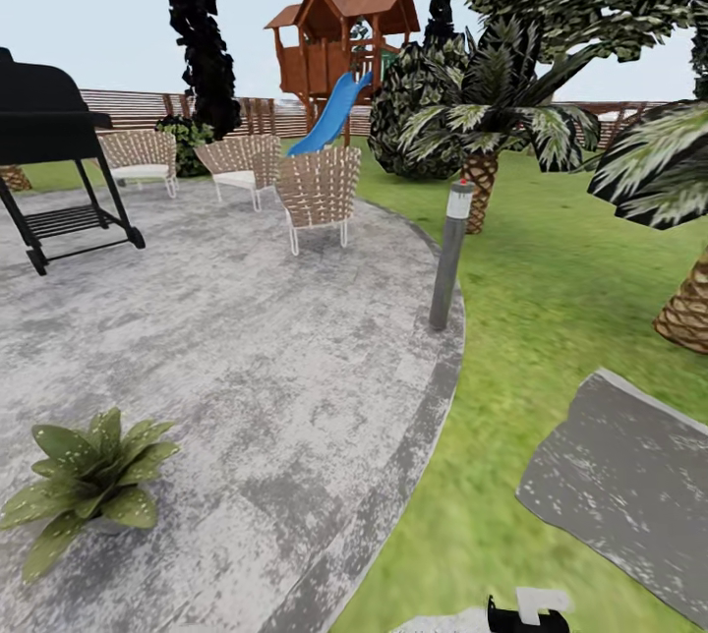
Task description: Pick up the pesticide atomizer in the garden and spray insectifuge to fully cover both potted plants in the garden.
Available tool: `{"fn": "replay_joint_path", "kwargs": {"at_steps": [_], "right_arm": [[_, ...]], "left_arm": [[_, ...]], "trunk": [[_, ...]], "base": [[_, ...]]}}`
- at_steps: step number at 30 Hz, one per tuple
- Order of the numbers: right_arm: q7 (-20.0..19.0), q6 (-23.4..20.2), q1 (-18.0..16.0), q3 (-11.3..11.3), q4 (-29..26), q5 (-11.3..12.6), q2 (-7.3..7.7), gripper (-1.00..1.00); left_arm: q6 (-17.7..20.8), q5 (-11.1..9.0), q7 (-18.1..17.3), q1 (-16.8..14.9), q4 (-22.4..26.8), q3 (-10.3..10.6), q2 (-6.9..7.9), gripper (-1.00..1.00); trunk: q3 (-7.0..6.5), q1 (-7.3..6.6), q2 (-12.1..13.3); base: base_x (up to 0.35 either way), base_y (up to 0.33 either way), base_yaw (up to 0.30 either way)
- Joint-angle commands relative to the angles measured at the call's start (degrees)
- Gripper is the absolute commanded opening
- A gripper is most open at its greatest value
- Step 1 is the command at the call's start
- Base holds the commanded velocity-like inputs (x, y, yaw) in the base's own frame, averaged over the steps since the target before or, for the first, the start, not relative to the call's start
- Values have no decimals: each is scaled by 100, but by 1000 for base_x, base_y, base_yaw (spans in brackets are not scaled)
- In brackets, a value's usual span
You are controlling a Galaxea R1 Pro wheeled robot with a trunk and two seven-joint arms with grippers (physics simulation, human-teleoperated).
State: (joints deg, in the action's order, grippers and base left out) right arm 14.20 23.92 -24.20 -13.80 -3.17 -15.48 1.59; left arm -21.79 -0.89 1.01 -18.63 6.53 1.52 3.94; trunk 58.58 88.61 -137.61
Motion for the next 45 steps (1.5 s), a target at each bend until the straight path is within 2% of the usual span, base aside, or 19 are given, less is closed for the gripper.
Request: {"fn": "replay_joint_path", "kwargs": {"at_steps": [1,45], "right_arm": [[21,16,-6,-40,10,-60,-1,100],[21,16,-6,-35,10,-60,-2,100]], "left_arm": [[-19,-8,13,-1,-2,20,2,-100],[-10,-16,31,0,-2,-31,19,-100]], "trunk": [[5,-1,-2],[5,-1,-2]], "base": [[0,0,-292],[0,0,-292]]}}
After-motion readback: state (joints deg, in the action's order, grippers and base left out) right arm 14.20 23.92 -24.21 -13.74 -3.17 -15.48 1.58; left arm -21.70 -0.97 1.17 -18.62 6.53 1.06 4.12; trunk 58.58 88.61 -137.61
